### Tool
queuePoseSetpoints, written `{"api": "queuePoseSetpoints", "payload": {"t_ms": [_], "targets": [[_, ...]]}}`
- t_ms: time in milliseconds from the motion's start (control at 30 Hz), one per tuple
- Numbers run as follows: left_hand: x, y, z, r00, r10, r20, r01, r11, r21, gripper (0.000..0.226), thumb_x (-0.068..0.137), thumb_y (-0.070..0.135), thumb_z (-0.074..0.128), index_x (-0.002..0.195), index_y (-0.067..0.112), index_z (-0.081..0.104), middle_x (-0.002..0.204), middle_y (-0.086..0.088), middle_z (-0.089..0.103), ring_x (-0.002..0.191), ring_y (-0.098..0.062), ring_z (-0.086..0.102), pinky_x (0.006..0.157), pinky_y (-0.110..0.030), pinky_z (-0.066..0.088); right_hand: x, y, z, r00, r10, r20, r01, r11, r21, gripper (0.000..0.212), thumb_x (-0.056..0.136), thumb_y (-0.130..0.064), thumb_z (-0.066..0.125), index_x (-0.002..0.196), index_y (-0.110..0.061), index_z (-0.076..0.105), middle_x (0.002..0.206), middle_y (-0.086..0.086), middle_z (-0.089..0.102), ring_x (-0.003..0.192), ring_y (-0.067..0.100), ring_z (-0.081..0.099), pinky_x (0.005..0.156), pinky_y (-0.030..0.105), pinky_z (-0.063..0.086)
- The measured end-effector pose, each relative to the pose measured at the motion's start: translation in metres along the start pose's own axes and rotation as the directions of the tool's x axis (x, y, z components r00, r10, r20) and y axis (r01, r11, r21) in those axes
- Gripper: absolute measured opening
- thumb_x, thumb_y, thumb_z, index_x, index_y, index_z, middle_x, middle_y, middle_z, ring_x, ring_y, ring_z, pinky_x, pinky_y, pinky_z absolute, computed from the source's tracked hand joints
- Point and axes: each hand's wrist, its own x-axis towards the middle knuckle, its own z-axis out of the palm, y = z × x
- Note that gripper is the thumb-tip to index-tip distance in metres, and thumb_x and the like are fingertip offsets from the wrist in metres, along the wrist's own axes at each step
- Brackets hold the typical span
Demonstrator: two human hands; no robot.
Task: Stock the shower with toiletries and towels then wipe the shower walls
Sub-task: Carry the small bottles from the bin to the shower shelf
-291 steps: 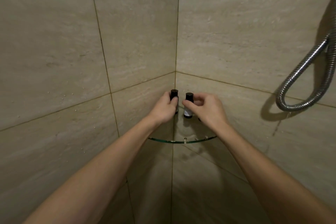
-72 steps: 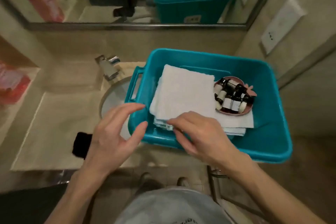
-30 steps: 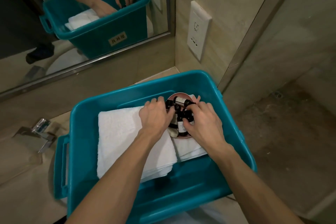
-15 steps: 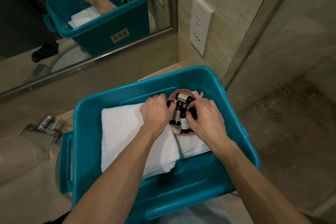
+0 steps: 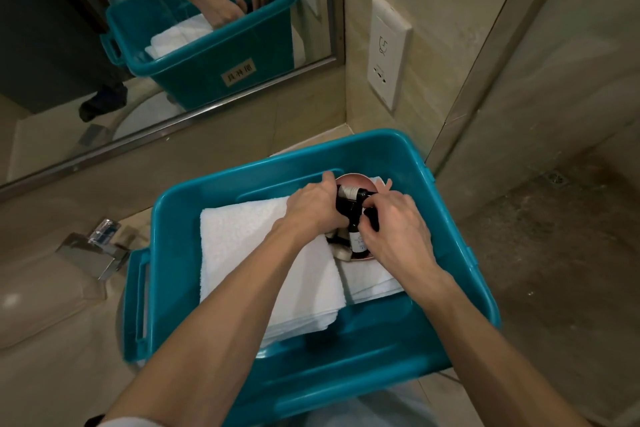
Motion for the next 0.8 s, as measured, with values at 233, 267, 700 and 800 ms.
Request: {"api": "queuePoseSetpoints", "payload": {"t_ms": [233,267,700,800], "targets": [[-0.004,-0.023,-0.003,0.994,-0.103,-0.026,0.068,0.805,-0.589,0.033,0.073,0.027,0.078,0.101,0.023,0.060,0.080,0.003,0.072,0.074,-0.011,0.067,0.071,-0.032,0.051,-0.001,0.007,-0.005,0.997,-0.024,0.073,0.015,0.992,0.125,0.027,0.088,-0.018,0.062,0.115,-0.023,0.067,0.112,-0.004,0.060,0.114,0.017,0.048,0.088,0.035,0.050],[-0.006,-0.023,-0.004,0.992,-0.121,-0.031,0.066,0.719,-0.691,0.029,0.076,0.022,0.077,0.101,0.020,0.062,0.075,0.003,0.072,0.067,-0.008,0.066,0.068,-0.029,0.050,0.000,0.008,-0.006,0.996,-0.015,0.083,0.001,0.985,0.172,0.031,0.088,-0.018,0.064,0.118,-0.023,0.066,0.114,-0.004,0.061,0.114,0.016,0.050,0.091,0.037,0.050],[-0.053,-0.026,-0.007,0.971,-0.216,0.101,0.075,-0.123,-0.990,0.019,0.094,0.015,0.064,0.111,0.008,0.066,0.090,-0.011,0.072,0.082,-0.025,0.070,0.089,-0.042,0.055,0.003,0.007,-0.023,0.946,0.214,0.244,-0.321,0.506,0.800,0.023,0.080,-0.015,0.083,0.101,-0.018,0.075,0.075,-0.005,0.069,0.071,0.007,0.067,0.075,0.027,0.055],[-0.072,-0.033,-0.017,0.979,-0.178,0.095,0.079,-0.098,-0.992,0.022,0.093,0.009,0.061,0.113,0.011,0.071,0.093,-0.008,0.072,0.083,-0.026,0.071,0.089,-0.039,0.053,-0.002,0.000,-0.032,0.946,0.216,0.241,-0.317,0.466,0.826,0.023,0.081,-0.012,0.081,0.103,-0.013,0.074,0.070,-0.008,0.068,0.067,0.006,0.066,0.069,0.023,0.053]]}}
